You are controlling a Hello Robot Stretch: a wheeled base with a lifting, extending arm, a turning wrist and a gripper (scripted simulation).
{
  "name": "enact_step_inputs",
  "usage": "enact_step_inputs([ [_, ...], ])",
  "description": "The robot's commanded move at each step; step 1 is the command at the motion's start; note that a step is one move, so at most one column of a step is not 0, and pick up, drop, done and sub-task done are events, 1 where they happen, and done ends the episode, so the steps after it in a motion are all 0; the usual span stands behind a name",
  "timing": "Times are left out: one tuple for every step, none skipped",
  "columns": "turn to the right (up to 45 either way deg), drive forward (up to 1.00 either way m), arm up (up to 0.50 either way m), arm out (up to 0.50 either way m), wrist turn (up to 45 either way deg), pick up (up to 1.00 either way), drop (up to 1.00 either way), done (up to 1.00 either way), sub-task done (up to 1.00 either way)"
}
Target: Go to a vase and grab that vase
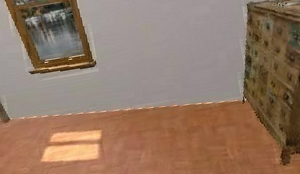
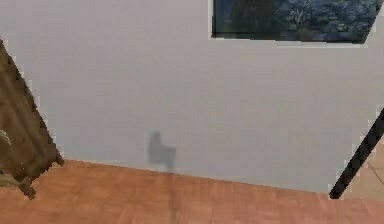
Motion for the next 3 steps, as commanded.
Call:
enact_step_inputs([
  [-36.0, 0.0, 0.0, 0.0, 0.0, 0.0, 0.0, 0.0, 0.0],
  [0.0, 1.0, 0.0, 0.0, 0.0, 0.0, 0.0, 0.0, 0.0],
  [-45.0, 0.0, 0.0, 0.0, 0.0, 0.0, 0.0, 0.0, 0.0],
])
